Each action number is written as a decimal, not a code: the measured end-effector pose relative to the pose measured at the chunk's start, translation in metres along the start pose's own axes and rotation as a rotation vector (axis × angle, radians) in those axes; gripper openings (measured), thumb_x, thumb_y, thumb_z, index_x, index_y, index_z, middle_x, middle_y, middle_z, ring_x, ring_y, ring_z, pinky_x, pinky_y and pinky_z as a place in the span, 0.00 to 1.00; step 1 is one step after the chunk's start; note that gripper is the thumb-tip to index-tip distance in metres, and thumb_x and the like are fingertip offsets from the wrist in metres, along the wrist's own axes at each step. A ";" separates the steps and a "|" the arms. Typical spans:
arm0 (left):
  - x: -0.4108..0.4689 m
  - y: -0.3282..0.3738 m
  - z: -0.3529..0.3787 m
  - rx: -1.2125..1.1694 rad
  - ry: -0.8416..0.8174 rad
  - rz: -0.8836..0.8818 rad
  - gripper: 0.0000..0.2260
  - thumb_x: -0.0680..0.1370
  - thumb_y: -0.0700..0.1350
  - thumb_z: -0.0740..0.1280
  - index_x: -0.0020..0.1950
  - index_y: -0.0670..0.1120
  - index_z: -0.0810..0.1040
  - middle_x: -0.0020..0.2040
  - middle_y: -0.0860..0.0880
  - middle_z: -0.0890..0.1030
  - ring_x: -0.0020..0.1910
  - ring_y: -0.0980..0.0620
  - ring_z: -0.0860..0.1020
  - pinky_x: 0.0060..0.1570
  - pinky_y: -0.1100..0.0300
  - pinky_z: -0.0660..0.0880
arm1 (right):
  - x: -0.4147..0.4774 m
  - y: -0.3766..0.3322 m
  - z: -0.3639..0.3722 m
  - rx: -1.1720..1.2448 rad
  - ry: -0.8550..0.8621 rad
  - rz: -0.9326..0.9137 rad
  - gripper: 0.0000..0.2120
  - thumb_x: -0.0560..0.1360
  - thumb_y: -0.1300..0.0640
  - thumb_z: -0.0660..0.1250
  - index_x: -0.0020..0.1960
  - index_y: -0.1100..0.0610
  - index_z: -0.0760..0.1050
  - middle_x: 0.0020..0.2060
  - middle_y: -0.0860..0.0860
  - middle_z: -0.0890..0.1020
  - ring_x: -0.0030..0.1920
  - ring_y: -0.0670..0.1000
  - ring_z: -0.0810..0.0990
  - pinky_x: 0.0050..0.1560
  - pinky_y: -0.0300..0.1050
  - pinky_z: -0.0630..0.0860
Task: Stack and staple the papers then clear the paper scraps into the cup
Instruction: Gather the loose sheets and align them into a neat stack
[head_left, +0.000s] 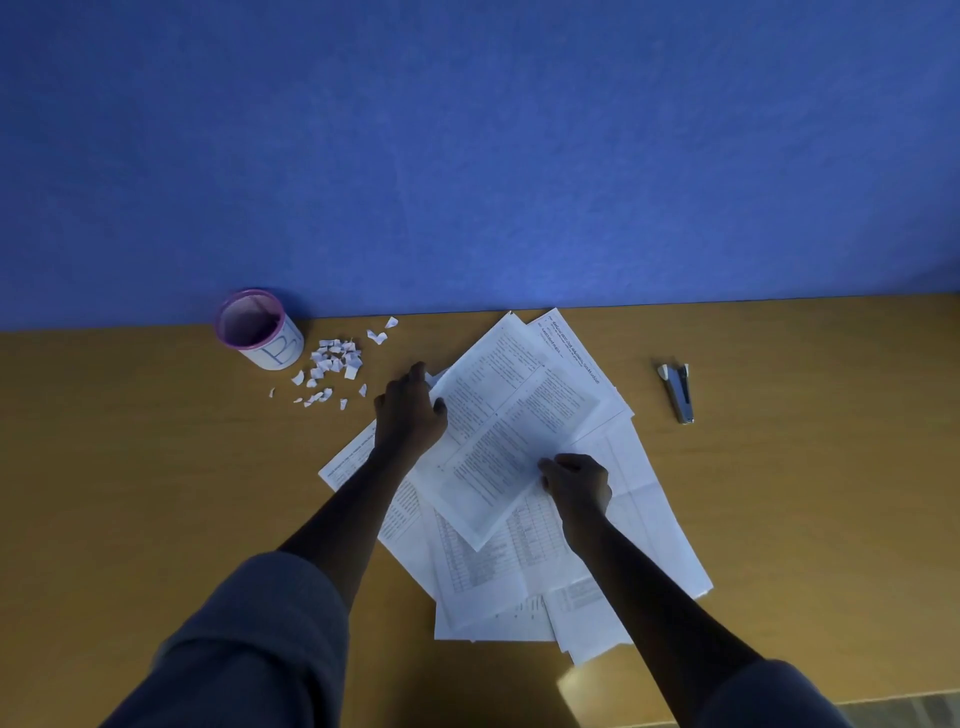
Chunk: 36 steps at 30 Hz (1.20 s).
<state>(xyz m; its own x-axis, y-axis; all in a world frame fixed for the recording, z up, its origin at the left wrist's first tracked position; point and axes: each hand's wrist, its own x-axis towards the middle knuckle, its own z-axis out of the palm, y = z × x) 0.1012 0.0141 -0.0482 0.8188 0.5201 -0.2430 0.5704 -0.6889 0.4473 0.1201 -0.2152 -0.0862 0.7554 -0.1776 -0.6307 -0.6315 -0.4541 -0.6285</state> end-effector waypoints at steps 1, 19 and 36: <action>0.000 0.000 0.001 -0.023 0.016 0.004 0.22 0.79 0.47 0.71 0.72 0.43 0.73 0.68 0.44 0.81 0.67 0.39 0.79 0.69 0.42 0.73 | -0.002 -0.002 0.000 -0.002 -0.007 0.001 0.15 0.67 0.49 0.75 0.51 0.53 0.84 0.40 0.48 0.87 0.51 0.57 0.84 0.57 0.57 0.82; -0.072 -0.017 -0.015 -0.893 -0.103 -0.420 0.04 0.73 0.48 0.74 0.44 0.56 0.89 0.50 0.50 0.88 0.52 0.44 0.84 0.55 0.45 0.77 | -0.008 -0.018 -0.032 0.218 -0.211 -0.055 0.18 0.75 0.46 0.76 0.58 0.57 0.80 0.53 0.51 0.86 0.53 0.53 0.85 0.52 0.50 0.83; -0.128 -0.011 0.033 -0.507 -0.026 -0.404 0.10 0.78 0.50 0.73 0.56 0.47 0.85 0.59 0.50 0.84 0.60 0.49 0.81 0.58 0.55 0.77 | -0.005 -0.006 -0.038 -0.480 -0.032 -0.358 0.11 0.78 0.57 0.68 0.58 0.62 0.78 0.52 0.59 0.85 0.54 0.64 0.82 0.47 0.48 0.74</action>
<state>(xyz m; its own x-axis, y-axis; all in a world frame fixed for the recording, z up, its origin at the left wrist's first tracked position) -0.0082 -0.0614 -0.0505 0.5514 0.6717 -0.4947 0.7372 -0.1148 0.6658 0.1269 -0.2452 -0.0624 0.8963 0.0817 -0.4359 -0.1837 -0.8261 -0.5327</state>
